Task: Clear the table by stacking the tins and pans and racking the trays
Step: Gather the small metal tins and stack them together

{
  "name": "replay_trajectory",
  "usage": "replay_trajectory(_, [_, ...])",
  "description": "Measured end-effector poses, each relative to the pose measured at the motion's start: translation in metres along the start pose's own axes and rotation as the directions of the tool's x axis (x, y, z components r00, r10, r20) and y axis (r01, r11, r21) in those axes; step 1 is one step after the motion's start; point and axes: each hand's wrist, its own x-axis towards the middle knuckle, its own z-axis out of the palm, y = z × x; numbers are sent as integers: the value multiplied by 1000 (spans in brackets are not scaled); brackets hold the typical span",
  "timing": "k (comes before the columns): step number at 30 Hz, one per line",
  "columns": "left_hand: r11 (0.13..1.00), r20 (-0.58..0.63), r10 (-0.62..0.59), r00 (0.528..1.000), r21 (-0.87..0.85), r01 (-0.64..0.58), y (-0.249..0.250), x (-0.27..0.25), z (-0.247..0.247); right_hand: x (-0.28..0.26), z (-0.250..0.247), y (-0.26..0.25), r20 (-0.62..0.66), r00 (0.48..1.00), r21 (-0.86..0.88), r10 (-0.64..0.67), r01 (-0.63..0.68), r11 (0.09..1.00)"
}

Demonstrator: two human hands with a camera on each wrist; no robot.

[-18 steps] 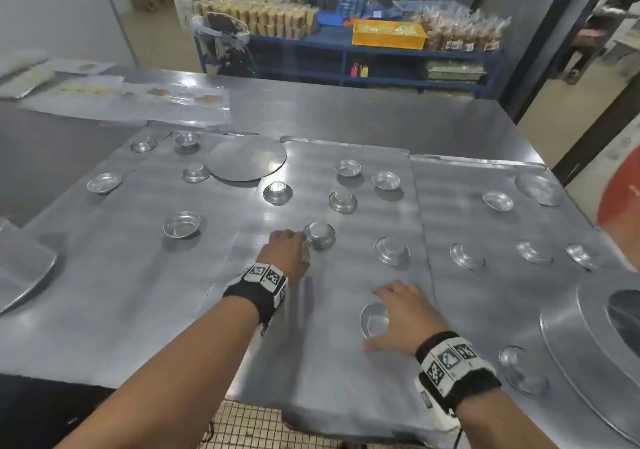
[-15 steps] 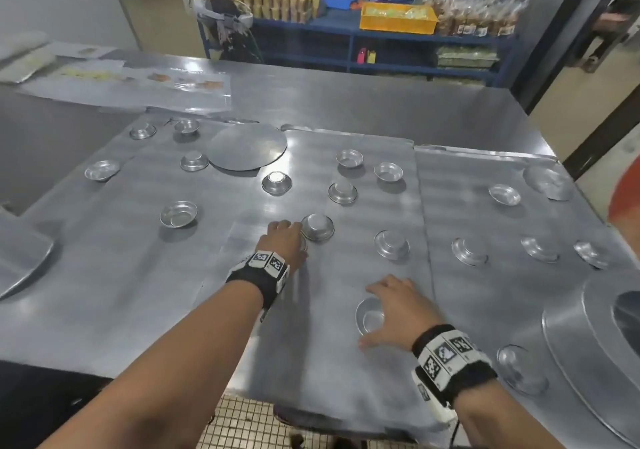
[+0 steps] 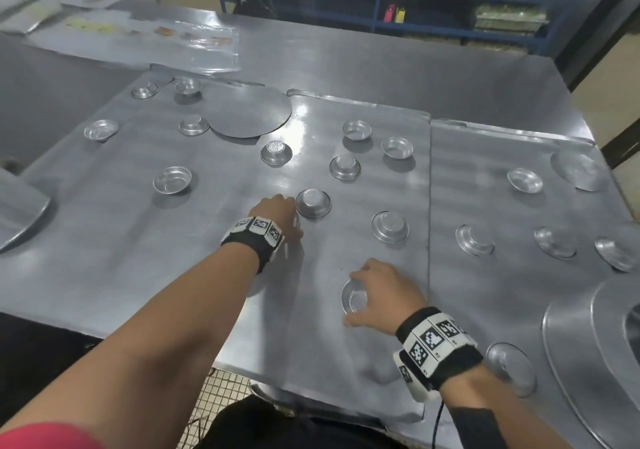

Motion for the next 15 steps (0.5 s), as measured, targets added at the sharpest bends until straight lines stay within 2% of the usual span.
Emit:
replay_trajectory(5, [998,-17,50,999,25,-50,-1,-4,-10,0,-4,-2,-24,1000,44,15,-14,999])
replay_trajectory(10, [969,-126,140,982,-189,-162,-11,-28,-26,1,-14,-13,-115,993,134,40,-24,991])
replay_trajectory(13, [842,-174,145,974,-495,-213,-18,-47,-28,3,-18,-23,-181,981,195,64,-28,980])
replay_trajectory(15, [732,-141,129,982,-654,-190,-22,-57,-25,3,-20,-31,-216,973,239,85,-32,971])
